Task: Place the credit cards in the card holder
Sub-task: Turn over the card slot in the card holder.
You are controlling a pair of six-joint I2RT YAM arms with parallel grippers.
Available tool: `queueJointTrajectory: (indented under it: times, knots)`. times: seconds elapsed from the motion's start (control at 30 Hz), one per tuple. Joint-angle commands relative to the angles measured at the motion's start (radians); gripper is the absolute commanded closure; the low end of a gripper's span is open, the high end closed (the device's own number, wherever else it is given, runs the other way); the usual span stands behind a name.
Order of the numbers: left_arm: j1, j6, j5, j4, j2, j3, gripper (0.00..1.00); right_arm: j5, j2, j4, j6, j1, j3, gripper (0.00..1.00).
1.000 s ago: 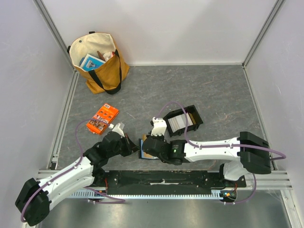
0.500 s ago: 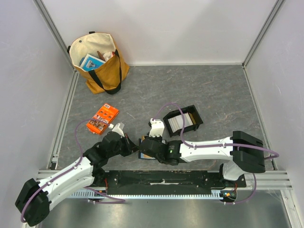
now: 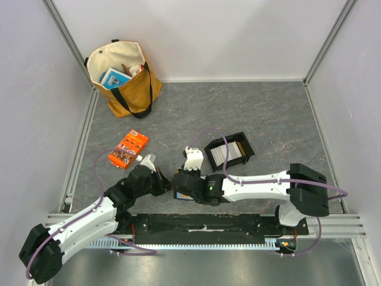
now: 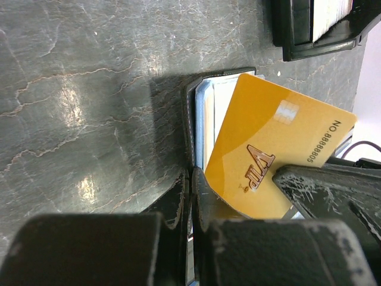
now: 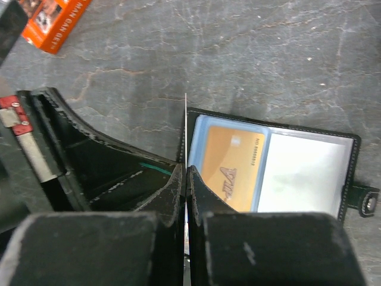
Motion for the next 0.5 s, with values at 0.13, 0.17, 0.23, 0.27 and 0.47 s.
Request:
queueJointTrajectory:
  times: [0.13, 0.17, 0.23, 0.27, 0.47]
  knots:
    - [-0.004, -0.024, 0.001, 0.017, -0.011, -0.008, 0.98, 0.074, -0.061, -0.025, 0.008, 0.016, -0.007, 1.0]
    - [-0.004, -0.023, 0.002, 0.015, -0.011, -0.007, 0.98, 0.074, -0.078, -0.011, 0.001, 0.015, -0.013, 1.0]
    - [-0.003, -0.021, 0.001, 0.014, -0.007, -0.007, 0.98, 0.068, -0.103, 0.014, -0.01, 0.015, -0.026, 1.0]
    - [-0.004, -0.02, -0.001, 0.014, -0.008, -0.005, 0.98, 0.07, -0.112, 0.021, -0.012, 0.015, -0.032, 1.0]
    - [-0.003, -0.02, -0.002, 0.012, -0.008, -0.002, 0.98, 0.08, -0.109, 0.02, 0.001, 0.013, -0.047, 1.0]
